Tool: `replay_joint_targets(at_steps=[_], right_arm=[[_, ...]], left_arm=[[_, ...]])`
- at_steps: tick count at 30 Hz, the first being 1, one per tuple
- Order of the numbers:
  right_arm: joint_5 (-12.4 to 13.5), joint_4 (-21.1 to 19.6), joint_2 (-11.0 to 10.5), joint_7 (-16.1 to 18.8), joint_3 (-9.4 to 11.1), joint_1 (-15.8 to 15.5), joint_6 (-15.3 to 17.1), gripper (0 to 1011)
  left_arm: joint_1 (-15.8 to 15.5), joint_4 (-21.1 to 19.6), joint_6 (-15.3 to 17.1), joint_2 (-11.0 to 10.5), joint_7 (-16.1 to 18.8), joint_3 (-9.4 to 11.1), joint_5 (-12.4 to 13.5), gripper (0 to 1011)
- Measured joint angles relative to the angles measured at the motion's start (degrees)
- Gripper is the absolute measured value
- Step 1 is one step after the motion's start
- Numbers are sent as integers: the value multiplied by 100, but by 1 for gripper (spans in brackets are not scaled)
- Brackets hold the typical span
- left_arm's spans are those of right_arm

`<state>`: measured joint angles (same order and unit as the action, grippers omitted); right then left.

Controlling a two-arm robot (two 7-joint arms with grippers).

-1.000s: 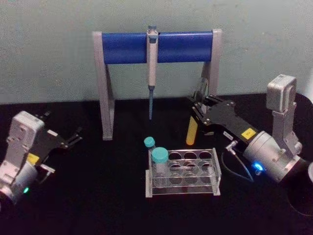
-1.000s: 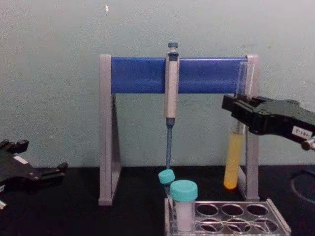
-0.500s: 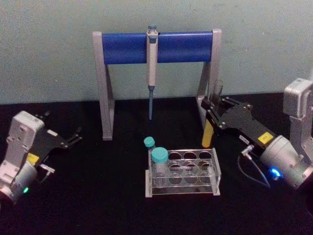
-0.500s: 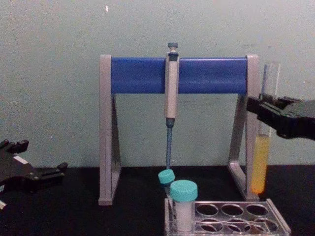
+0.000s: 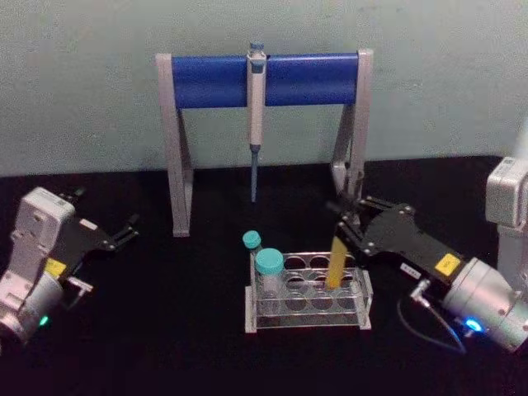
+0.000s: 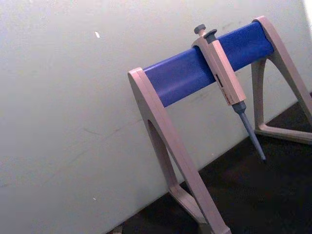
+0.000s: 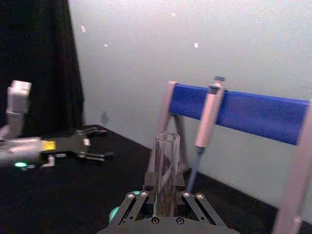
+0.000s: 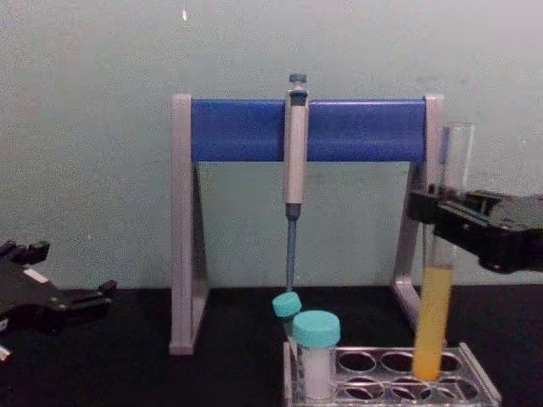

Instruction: Pick up the test tube from the test tube rack, shake it, then place it back into the test tube rack.

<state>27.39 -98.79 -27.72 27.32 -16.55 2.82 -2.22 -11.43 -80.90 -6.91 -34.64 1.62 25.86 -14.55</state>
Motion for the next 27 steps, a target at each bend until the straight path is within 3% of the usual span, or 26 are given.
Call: replay_joint_targets(at_steps=[4,14,20,27], right_arm=[[144,62,48,139,-169,131,-2,232],[176,472,304,179,-453,579,-214,232],[22,851,531,15,-512,883,-446,232],[-245,1042,640,-272,-444,972,-554,232]], left_arm=[[0,0,0,0,0,0,0,1010],[0,0,0,0,0,0,0,1010],[0,0,0,0,0,0,0,1010],[0,0,0,0,0,0,0,1010]])
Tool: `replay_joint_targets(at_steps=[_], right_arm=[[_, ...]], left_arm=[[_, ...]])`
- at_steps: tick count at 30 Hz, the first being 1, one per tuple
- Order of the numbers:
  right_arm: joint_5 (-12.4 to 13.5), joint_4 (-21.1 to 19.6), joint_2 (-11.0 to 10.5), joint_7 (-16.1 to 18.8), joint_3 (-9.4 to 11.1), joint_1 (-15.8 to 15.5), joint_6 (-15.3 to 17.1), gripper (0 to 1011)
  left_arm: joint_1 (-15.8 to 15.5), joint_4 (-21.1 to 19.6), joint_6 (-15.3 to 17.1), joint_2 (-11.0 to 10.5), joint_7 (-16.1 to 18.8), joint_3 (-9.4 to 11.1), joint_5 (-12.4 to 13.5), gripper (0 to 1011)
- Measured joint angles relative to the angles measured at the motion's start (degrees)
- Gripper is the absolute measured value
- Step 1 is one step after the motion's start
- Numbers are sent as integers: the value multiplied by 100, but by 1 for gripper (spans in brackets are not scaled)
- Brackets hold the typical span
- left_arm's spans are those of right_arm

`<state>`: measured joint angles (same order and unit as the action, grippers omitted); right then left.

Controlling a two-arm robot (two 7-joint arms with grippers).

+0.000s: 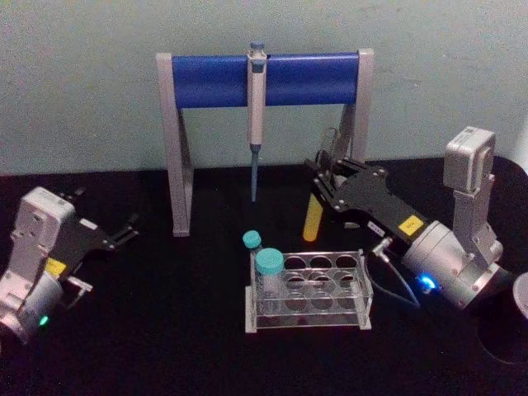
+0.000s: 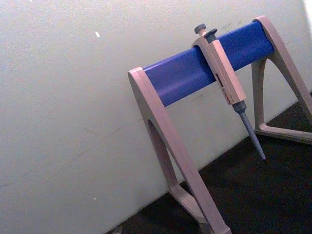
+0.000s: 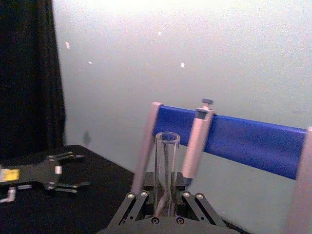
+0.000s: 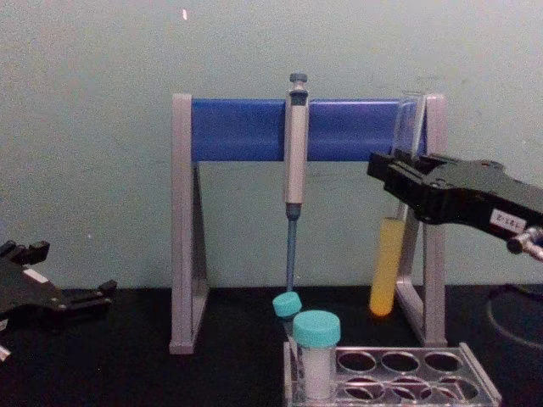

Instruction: Pick up the test tube from the test tube rack, shake it, then place it back into the test tube rack.

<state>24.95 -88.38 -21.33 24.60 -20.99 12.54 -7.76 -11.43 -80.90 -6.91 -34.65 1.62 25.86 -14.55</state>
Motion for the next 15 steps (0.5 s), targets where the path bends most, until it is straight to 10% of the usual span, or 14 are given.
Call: replay_joint_targets(at_steps=[15], right_arm=[[-242,-25,63,-157,235,-103,44,232]], left_arm=[[0,0,0,0,0,0,0,1010]])
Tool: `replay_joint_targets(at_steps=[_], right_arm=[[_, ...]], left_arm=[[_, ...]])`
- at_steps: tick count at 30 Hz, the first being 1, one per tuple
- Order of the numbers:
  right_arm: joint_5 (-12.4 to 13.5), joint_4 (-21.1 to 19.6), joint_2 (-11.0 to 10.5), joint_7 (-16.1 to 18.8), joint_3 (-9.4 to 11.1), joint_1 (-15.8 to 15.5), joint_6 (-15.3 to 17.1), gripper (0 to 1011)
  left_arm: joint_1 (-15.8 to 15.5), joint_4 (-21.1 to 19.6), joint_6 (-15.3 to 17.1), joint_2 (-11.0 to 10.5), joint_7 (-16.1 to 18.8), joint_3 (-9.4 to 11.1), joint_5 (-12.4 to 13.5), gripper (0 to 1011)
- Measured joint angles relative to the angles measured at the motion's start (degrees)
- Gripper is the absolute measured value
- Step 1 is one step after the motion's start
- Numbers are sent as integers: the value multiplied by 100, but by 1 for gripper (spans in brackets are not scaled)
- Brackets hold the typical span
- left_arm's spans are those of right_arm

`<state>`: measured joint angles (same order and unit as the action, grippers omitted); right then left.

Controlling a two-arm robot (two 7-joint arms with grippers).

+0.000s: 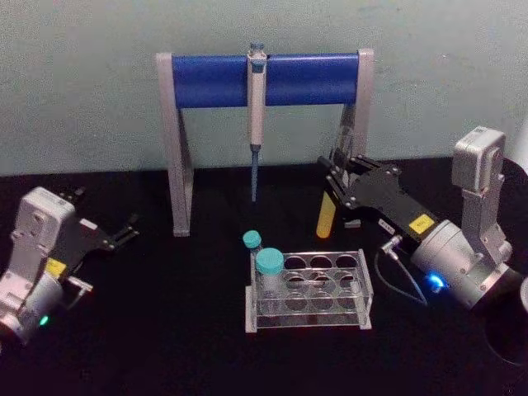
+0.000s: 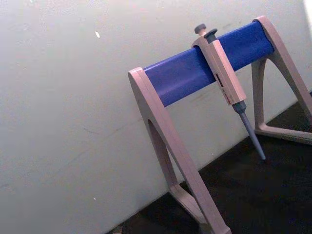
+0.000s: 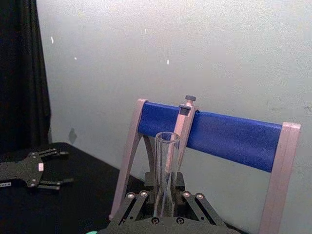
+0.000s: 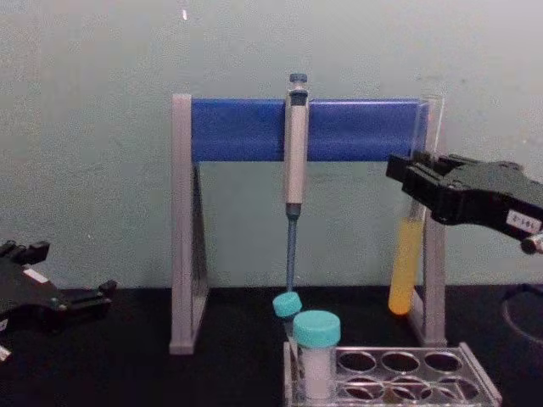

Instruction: Pick up the test tube from the test tube rack, shake it, then place it back into the test tube rack.

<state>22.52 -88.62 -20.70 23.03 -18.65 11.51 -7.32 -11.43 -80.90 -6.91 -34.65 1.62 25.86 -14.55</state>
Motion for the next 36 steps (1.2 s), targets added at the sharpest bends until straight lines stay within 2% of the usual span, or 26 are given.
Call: replay_joint_targets(at_steps=[36], right_arm=[[8,-43,41,102,64,-37,74,232]], left_arm=[[0,0,0,0,0,0,0,1010]])
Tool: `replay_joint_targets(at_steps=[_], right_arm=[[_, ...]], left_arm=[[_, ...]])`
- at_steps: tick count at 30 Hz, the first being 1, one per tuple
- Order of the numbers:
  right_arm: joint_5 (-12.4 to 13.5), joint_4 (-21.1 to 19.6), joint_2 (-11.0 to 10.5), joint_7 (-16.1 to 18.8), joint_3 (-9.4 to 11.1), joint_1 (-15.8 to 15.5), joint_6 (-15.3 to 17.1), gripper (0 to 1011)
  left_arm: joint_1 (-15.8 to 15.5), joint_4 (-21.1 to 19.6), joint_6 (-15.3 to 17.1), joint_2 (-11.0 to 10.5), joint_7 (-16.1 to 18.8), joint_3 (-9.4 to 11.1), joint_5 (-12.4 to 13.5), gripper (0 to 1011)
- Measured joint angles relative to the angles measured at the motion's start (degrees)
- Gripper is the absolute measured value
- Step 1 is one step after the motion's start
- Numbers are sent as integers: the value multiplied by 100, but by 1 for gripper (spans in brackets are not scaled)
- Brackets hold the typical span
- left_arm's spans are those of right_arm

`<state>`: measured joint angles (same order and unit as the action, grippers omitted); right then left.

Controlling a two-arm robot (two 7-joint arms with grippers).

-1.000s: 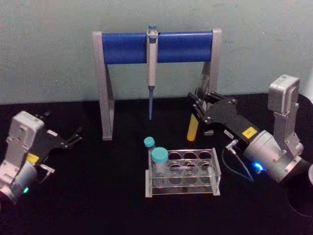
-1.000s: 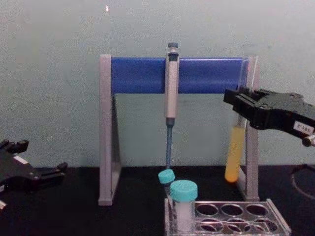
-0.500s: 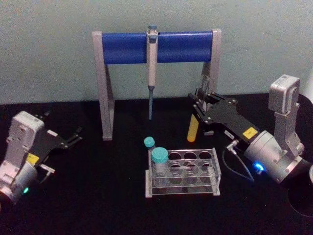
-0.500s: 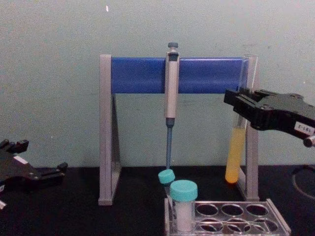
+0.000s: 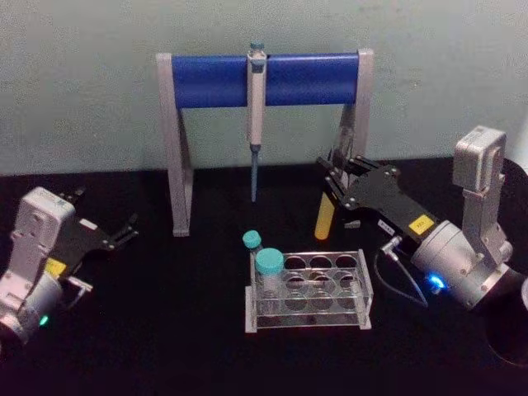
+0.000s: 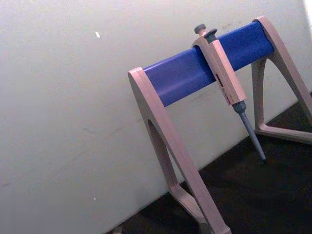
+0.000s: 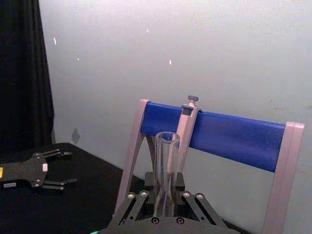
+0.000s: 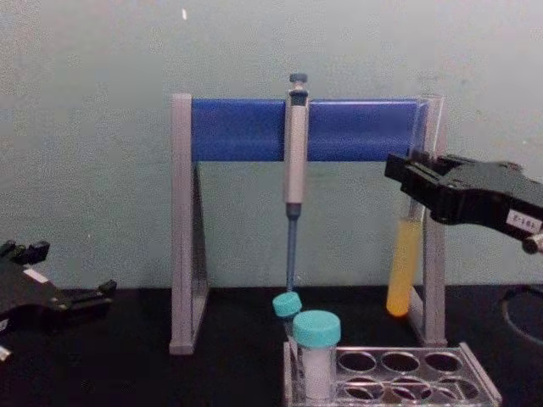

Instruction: Pick up the test tube from the test tube rack, shake it, then place it back into the test tube rack.

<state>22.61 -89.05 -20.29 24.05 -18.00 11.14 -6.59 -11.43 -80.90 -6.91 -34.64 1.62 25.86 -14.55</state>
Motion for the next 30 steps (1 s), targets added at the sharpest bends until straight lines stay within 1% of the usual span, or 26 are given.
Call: replay_joint_targets(at_steps=[9,15,20,24,30], right_arm=[[50,-140,-47,41,13,-80,-4,232],[113,-355,-164,98,23,-231,33,232],[125,-455,-257,117,15,-343,89,232],[127,-453,-295,84,3,-411,158,232],[118,-362,-286,43,-25,-421,204,232]], left_arm=[[0,0,0,0,0,0,0,1010],[0,0,0,0,0,0,0,1010],[0,0,0,0,0,0,0,1010],[0,0,0,0,0,0,0,1010],[0,0,0,0,0,0,0,1010]])
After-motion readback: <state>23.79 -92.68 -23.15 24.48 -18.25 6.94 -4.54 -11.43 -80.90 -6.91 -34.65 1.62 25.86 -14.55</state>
